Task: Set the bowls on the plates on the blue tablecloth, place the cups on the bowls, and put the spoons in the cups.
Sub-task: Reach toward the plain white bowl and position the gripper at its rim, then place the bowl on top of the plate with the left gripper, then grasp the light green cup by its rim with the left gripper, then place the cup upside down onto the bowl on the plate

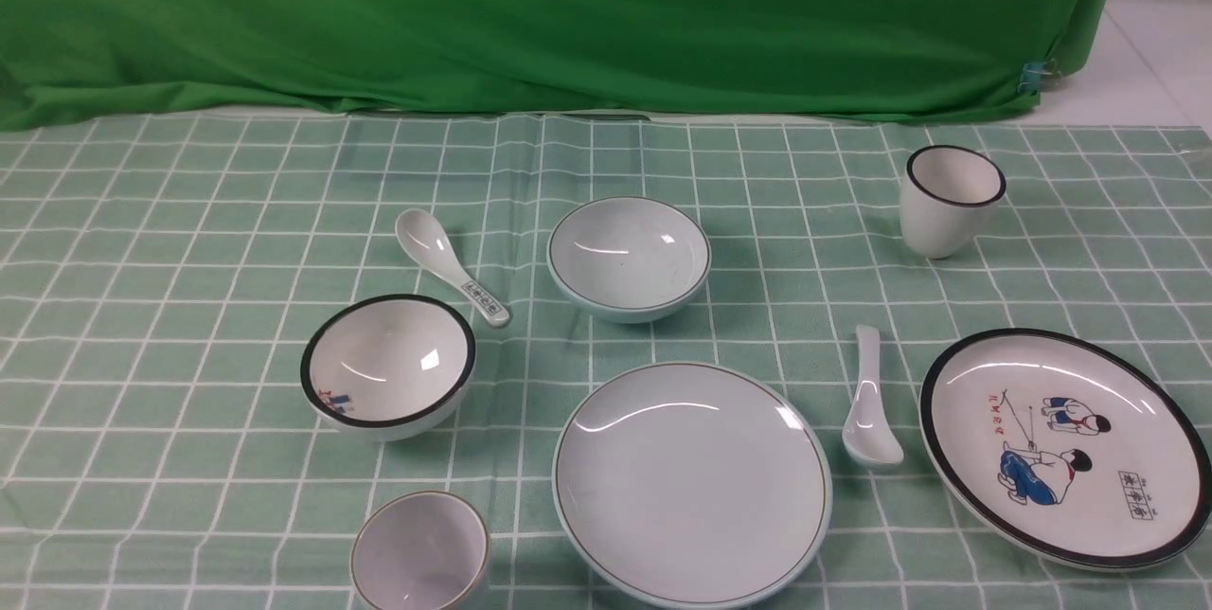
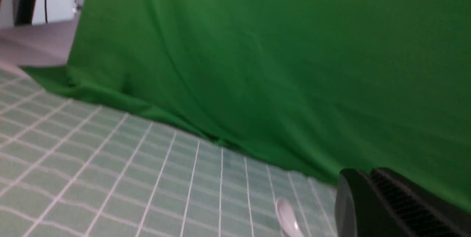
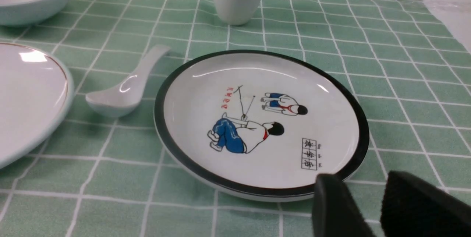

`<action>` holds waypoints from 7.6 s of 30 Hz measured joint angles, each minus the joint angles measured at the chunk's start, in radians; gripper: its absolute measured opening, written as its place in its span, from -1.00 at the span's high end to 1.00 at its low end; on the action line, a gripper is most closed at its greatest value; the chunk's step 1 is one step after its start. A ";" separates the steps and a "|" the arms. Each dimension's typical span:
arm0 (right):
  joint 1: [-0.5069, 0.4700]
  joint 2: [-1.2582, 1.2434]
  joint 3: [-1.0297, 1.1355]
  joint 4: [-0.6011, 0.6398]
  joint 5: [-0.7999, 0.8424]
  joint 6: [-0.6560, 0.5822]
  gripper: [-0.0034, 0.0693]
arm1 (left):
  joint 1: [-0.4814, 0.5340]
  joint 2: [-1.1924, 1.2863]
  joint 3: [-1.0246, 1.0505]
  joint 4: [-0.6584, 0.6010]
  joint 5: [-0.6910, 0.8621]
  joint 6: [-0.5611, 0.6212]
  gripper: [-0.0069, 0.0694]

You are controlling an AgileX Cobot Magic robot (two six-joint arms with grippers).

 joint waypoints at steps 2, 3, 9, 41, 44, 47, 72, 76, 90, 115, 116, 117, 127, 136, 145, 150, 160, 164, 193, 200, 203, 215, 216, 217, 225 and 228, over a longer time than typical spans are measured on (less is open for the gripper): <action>0.000 0.000 0.000 0.013 -0.039 0.052 0.23 | 0.000 0.000 0.000 -0.003 -0.117 -0.025 0.77; 0.000 0.000 0.000 0.029 -0.067 0.110 0.23 | 0.000 0.000 0.000 -0.003 -0.148 -0.038 0.77; 0.000 0.000 0.000 0.123 -0.301 0.565 0.23 | 0.000 0.000 0.000 0.013 -0.461 -0.238 0.77; 0.280 0.915 -1.008 0.033 0.670 0.053 0.85 | -0.097 1.196 -1.096 -0.049 1.099 0.077 0.82; 0.282 0.997 -1.032 0.033 0.711 0.046 0.85 | -0.153 1.290 -1.202 0.002 1.140 0.042 0.82; 0.284 1.072 -1.035 0.033 0.748 0.034 0.85 | -0.254 1.420 -1.365 0.085 1.195 -0.009 0.82; 0.284 1.134 -1.025 0.044 0.741 0.023 0.85 | -0.399 2.228 -2.185 0.353 1.364 -0.150 0.34; 0.284 1.135 -1.022 0.060 0.739 0.023 0.85 | -0.399 2.270 -2.185 0.358 1.360 -0.160 0.02; 0.284 1.135 -1.019 0.088 0.699 0.001 0.81 | -0.399 2.385 -2.185 0.345 1.216 -0.192 -0.69; 0.284 1.135 -1.019 0.090 0.699 -0.003 0.72 | -0.399 2.270 -2.323 0.170 1.365 -0.113 0.76; 0.284 1.135 -1.019 0.088 0.699 -0.003 0.72 | -0.404 2.228 -2.317 0.140 1.365 -0.103 0.76; 0.284 1.135 -1.019 0.086 0.699 -0.003 0.72 | -0.411 2.179 -2.294 0.124 1.359 -0.093 0.76; 0.284 1.135 -1.019 0.077 0.699 -0.003 0.72 | -0.544 1.915 -1.674 0.109 1.237 -0.064 0.76; 0.284 1.135 -1.019 0.077 0.698 -0.003 0.71 | -0.574 1.920 -1.445 0.150 1.011 -0.094 0.76; 0.284 1.135 -1.019 0.077 0.696 -0.003 0.69 | -0.570 1.967 -1.445 0.181 0.972 -0.108 0.75; 0.284 1.135 -1.019 0.077 0.695 -0.003 0.68 | -0.570 1.971 -1.444 0.173 1.000 -0.105 0.73; 0.284 1.135 -1.019 0.078 0.691 -0.003 0.67 | -0.570 1.965 -1.507 0.233 1.086 -0.102 -0.24; 0.284 1.135 -1.019 0.078 0.687 -0.003 0.66 | -0.563 1.902 -1.628 0.404 1.243 -0.154 -0.24; 0.284 1.135 -1.019 0.080 0.613 -0.003 0.66 | -0.487 1.564 -1.067 0.378 1.171 -0.253 -0.68; 0.284 1.135 -1.019 0.080 0.613 -0.003 0.63 | -0.487 1.618 -1.046 0.360 1.189 -0.255 -0.51; 0.284 1.135 -1.019 0.080 0.613 -0.003 0.62 | -0.487 1.618 -1.010 0.358 1.181 -0.252 -0.11; 0.284 1.135 -1.019 0.081 0.613 -0.003 0.58 | -0.490 1.625 -1.309 0.362 1.304 -0.205 0.74; 0.284 1.135 -1.019 0.081 0.613 -0.003 0.58 | -0.493 1.625 -1.354 0.361 1.310 -0.205 0.74; 0.284 1.135 -1.019 0.081 0.613 -0.003 0.58 | -0.501 1.625 -1.405 0.357 1.313 -0.205 0.74; 0.284 1.135 -1.019 0.081 0.613 -0.004 0.58 | -0.619 1.748 -1.649 0.301 1.323 -0.224 0.74; 0.284 1.135 -1.019 0.081 0.613 -0.004 0.57 | -0.643 1.867 -1.677 0.300 1.338 -0.224 0.74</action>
